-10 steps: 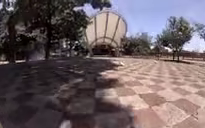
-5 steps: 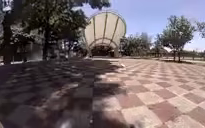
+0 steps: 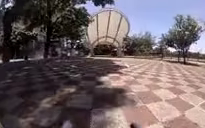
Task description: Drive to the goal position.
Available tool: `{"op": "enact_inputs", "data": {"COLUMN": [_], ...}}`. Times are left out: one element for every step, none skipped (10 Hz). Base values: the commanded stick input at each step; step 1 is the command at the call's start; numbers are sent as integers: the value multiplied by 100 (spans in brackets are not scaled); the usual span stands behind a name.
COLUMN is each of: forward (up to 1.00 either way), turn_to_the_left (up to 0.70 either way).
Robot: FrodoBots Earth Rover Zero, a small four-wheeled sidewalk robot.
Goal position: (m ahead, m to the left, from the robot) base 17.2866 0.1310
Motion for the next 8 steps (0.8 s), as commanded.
{"op": "enact_inputs", "data": {"forward": [70, 70, 70, 70, 70, 70, 70, 70], "turn_to_the_left": [27, 27, 20, 0, 0, 0, 0, 0]}}
